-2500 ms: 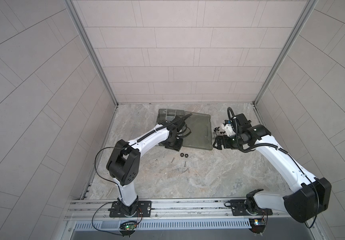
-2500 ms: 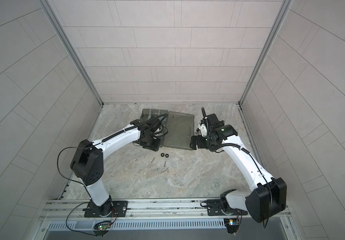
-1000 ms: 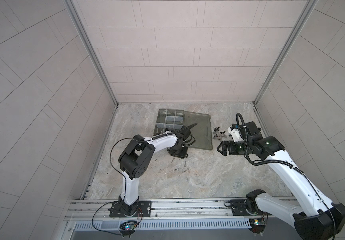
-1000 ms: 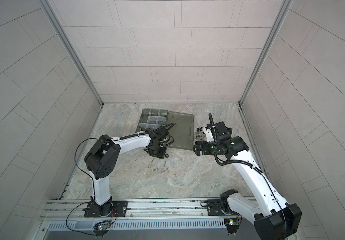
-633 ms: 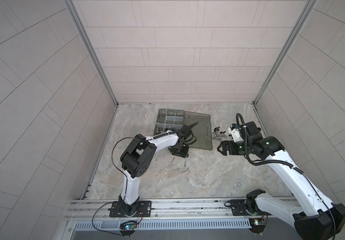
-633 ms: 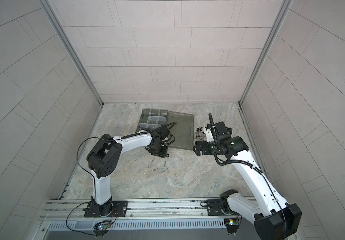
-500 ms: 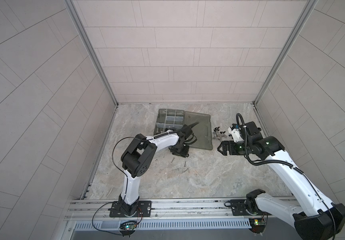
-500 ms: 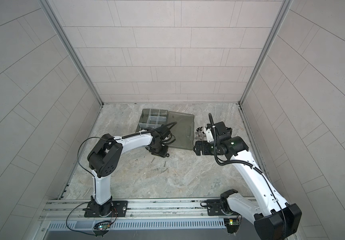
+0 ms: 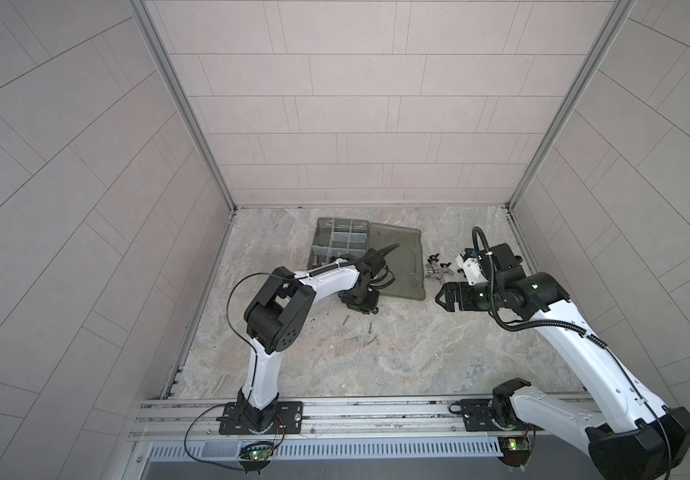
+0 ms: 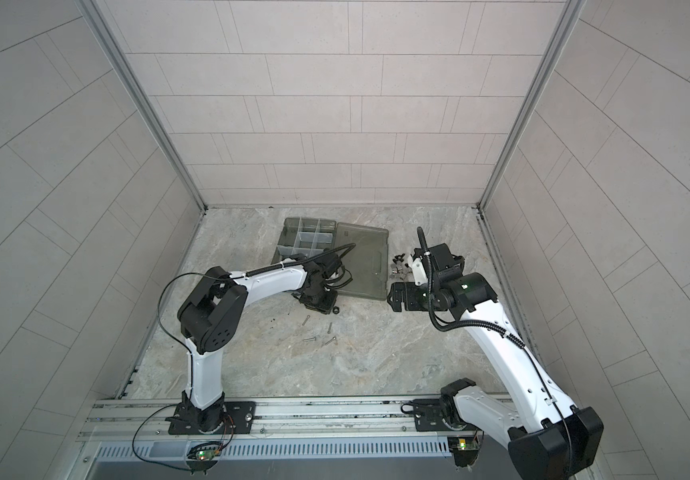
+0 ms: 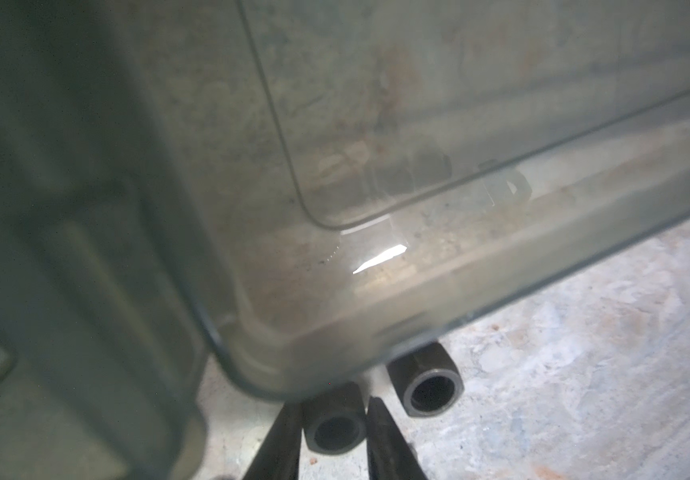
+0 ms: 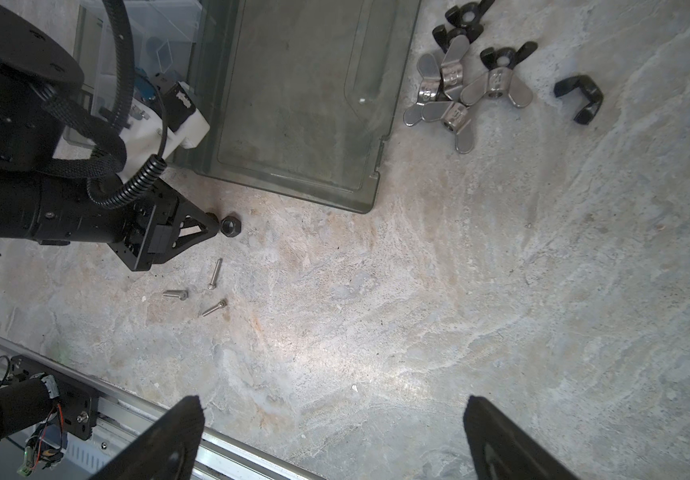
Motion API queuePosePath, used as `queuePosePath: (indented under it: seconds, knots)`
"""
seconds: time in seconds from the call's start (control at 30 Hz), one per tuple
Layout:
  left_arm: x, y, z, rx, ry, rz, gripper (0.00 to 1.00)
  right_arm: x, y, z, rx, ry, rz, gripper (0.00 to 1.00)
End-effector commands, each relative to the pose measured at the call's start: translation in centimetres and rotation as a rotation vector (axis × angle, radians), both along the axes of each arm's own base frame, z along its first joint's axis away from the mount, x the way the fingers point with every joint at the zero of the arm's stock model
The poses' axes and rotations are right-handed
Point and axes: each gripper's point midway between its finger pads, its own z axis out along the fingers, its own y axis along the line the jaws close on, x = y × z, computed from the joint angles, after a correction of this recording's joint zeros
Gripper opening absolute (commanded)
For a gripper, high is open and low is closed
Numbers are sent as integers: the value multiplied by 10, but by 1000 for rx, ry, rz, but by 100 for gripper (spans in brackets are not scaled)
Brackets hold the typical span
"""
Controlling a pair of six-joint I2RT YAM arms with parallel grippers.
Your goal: Sort the screws and nuts into containers
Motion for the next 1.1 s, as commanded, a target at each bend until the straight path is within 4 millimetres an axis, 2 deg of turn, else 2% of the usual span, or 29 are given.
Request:
queuePosePath:
  seconds: [0.0,0.3,0.53,0.87,1.07]
  knots:
    - [-3,2,3,25,19,-17,26,-4,-5,-4,-26,11,-7,99]
    - [8,13,58,80,-59,-36,23,5,-2,0,-24,4,5,99]
    - [37,16,94,91,-134,-34,24,17,5,9,-14,-6,26,99]
    - [99,44,115,73,-199,58,24,42,11,20,-37,-10,47,99]
    - [131,62,109,49,-188,122,24,63,17,22,-44,-3,51,99]
